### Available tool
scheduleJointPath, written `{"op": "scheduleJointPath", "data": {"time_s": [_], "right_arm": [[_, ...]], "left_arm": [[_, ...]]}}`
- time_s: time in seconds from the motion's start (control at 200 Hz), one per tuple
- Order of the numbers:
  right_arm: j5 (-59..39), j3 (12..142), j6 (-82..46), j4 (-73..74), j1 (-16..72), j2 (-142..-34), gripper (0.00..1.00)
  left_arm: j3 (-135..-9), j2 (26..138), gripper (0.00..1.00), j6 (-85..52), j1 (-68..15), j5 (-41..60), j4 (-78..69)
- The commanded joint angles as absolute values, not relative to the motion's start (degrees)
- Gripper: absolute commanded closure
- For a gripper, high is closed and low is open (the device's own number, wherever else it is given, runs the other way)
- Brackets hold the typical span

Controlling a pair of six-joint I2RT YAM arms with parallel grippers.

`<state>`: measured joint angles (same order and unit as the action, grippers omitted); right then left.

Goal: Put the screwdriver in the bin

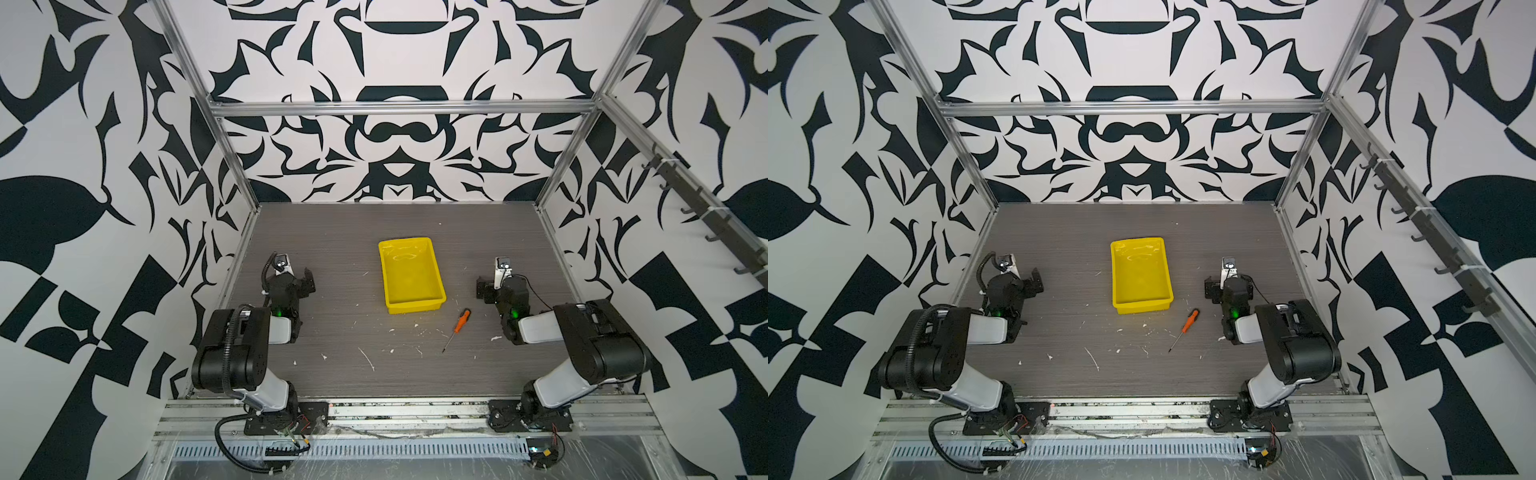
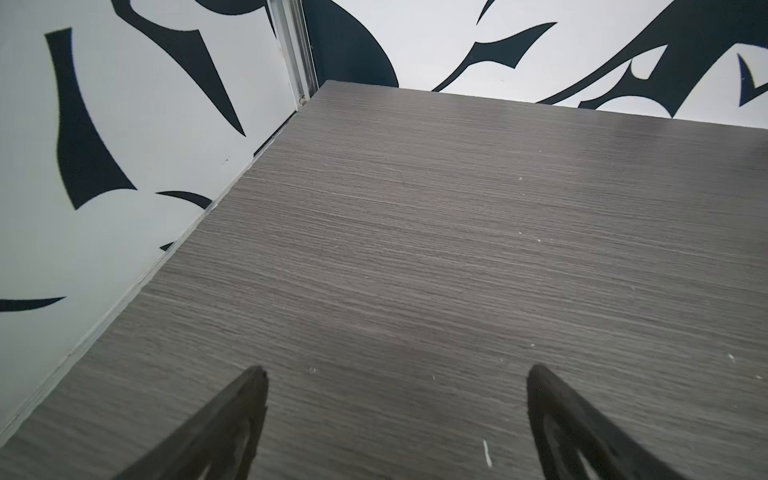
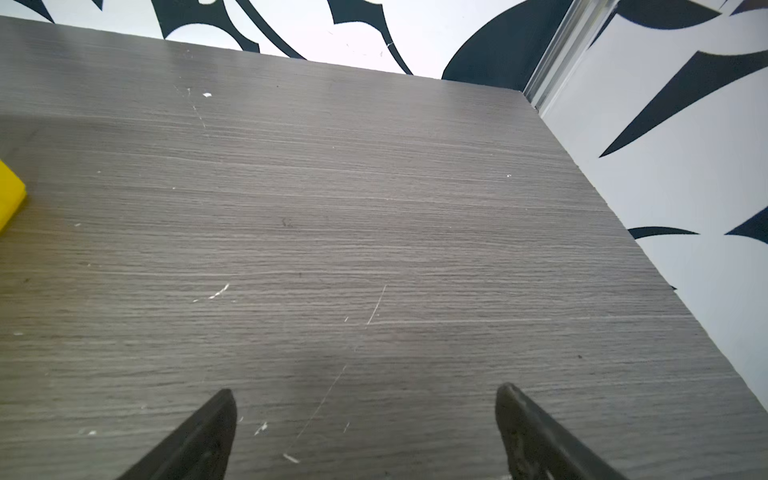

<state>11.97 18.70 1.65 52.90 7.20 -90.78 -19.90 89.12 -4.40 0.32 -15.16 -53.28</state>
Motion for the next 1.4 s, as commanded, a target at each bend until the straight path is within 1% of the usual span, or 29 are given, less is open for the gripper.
{"op": "scheduleJointPath", "data": {"time_s": [0.0, 0.125, 1.4], "right_arm": [[11.69, 19.78, 1.94, 53.74, 6.95, -89.21, 0.00], [11.68, 19.78, 1.95, 53.79, 6.95, -89.21, 0.00], [11.61, 19.78, 1.82, 53.77, 6.90, -89.16, 0.00]], "left_arm": [[-20.74, 89.04, 0.00, -4.36, 0.35, -14.84, -53.77], [-21.68, 89.12, 0.00, -4.94, 1.97, -11.63, -51.81], [-21.11, 88.70, 0.00, -5.00, 2.02, -10.74, -52.38]]}}
